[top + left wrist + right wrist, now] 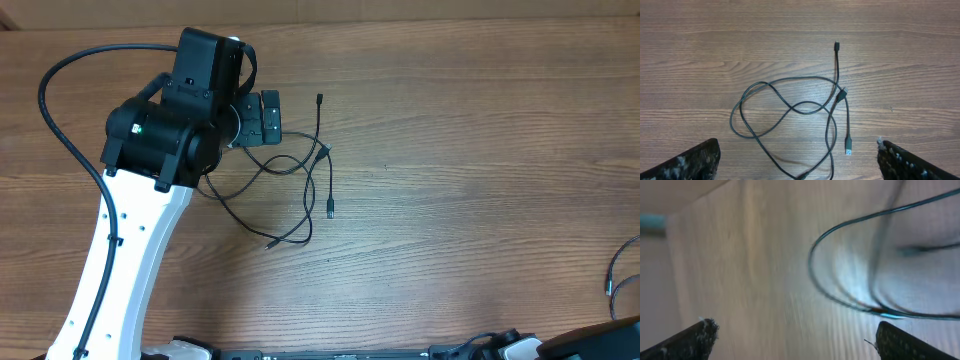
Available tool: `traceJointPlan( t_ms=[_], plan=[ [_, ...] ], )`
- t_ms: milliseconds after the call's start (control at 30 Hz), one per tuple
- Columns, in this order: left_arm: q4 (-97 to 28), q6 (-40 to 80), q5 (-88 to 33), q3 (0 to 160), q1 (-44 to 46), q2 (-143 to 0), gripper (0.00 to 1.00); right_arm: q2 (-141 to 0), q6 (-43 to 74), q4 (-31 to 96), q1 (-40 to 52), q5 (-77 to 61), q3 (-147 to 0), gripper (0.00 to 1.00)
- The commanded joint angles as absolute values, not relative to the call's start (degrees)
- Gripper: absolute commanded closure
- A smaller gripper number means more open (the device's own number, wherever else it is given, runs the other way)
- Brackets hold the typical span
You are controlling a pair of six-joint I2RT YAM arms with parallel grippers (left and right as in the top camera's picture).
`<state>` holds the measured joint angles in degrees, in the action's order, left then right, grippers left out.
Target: Untangle cables
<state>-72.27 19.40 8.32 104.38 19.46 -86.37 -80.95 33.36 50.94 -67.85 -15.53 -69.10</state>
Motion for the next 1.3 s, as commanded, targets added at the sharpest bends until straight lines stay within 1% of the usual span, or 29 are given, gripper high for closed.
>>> traceJointPlan(
  t_ms=[0, 133, 200, 267, 367, 500, 767, 1033, 1267],
  plan=[
    [-72.2, 20.2, 7.9, 105.0, 19.4, -86.2, 0.0, -80.4, 23.8, 49.7, -67.9, -29.4, -69.8, 0.0],
    [-72.2, 20.2, 7.9, 105.0, 19.4, -86.2, 0.0, -80.4, 15.2, 49.0, -66.0, -44.6, -69.8, 0.0],
    [-72.2, 20.2, 7.9, 105.0, 19.4, -86.2, 0.0, -80.4, 11.6, 49.3, -63.9, -49.6, -69.8, 0.0],
    [-72.2, 20.2, 7.9, 105.0, 19.4, -86.2, 0.0, -80.4, 7.7, 50.4, -60.6, -51.3, -69.8, 0.0],
    [-72.2, 20.2, 7.9, 105.0, 19.4, -86.2, 0.0, -80.4, 2.8, 52.0, -54.4, -51.1, -69.7, 0.0],
    [-72.2, 20.2, 7.9, 105.0, 19.4, -86.2, 0.0, -80.4, -1.9, 53.3, -43.4, -50.7, -69.7, 0.0],
    [-72.2, 20.2, 7.9, 105.0, 19.4, -86.2, 0.0, -81.1, -2.0, 52.8, -20.5, -42.8, -69.7, 0.0],
    [-72.2, 20.2, 7.9, 105.0, 19.4, -86.2, 0.0, -86.3, -1.9, 47.6, 0.1, -38.1, -69.2, 0.0],
    [-72.2, 20.2, 7.9, 105.0, 19.4, -86.2, 0.0, -93.1, -1.8, 39.9, 11.0, -38.2, -68.6, 0.0]
  ],
)
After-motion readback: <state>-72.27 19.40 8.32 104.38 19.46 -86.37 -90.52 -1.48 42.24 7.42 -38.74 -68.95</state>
